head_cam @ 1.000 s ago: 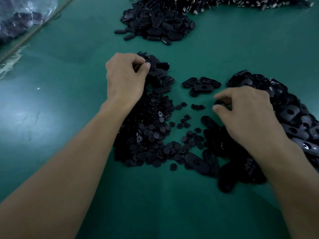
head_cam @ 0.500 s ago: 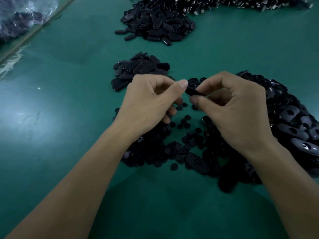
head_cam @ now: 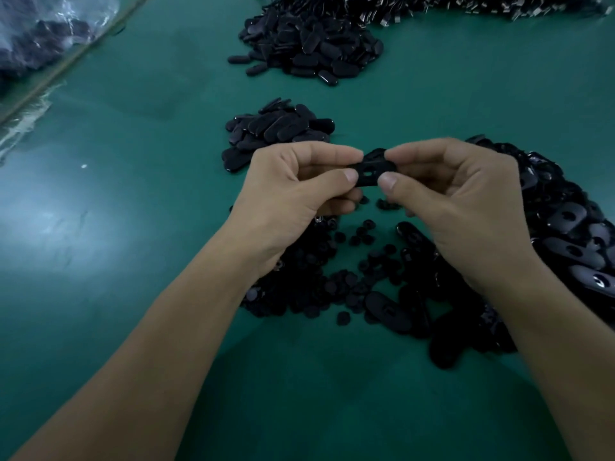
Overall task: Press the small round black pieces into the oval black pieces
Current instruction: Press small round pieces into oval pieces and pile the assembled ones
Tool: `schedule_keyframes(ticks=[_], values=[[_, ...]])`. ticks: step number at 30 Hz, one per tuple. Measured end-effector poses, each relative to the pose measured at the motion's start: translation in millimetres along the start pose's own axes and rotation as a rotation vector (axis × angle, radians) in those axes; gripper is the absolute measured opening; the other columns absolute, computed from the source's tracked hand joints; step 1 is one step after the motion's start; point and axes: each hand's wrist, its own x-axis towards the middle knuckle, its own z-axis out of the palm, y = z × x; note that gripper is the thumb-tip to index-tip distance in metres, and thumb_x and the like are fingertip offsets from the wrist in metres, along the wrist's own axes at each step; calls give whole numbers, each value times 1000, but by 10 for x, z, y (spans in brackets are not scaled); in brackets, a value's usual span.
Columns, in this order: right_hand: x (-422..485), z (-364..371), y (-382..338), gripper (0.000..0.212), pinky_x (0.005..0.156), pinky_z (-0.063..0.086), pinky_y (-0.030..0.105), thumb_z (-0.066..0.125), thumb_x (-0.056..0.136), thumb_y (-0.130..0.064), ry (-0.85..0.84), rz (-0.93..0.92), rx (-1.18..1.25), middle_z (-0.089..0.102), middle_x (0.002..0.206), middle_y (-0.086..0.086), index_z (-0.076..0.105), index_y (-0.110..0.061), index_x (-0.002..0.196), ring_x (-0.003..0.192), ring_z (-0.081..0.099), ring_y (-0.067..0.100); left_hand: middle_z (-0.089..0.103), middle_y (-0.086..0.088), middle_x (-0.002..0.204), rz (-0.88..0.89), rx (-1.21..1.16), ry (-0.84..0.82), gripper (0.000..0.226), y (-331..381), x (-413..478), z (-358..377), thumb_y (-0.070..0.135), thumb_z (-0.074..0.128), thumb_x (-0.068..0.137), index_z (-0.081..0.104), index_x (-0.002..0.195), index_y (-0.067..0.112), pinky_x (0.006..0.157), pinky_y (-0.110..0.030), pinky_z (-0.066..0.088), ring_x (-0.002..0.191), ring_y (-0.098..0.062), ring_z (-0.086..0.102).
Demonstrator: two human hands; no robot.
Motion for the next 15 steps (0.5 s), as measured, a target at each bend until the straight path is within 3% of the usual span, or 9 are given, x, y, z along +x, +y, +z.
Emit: schedule_keyframes(ticks=[9,12,15], values=[[6,0,10,13,62,53,21,72,90,-5,17,73,101,73,71,-2,73,-17,89,64,68,11,74,-5,73,31,49,-15,16,-20,-16,0,-2,71,90,76,90,13,66,-23,58,70,-16,74],[-10,20,-3,15,63,53,19,73,89,-4,-10,35,92,75,76,-3,74,-19,92,68,69,10,74,-5,70,82,152,4,12,-20,-29,-2,6,79,86,73,81,16,60,-25,59,64,-16,72],[-36,52,-36,23,70,55,19,73,87,1,-52,-6,129,77,88,-3,73,-20,96,79,72,9,75,-6,69,133,232,-16,9,-6,-41,2,18,81,86,72,88,17,56,-23,56,59,-14,71]])
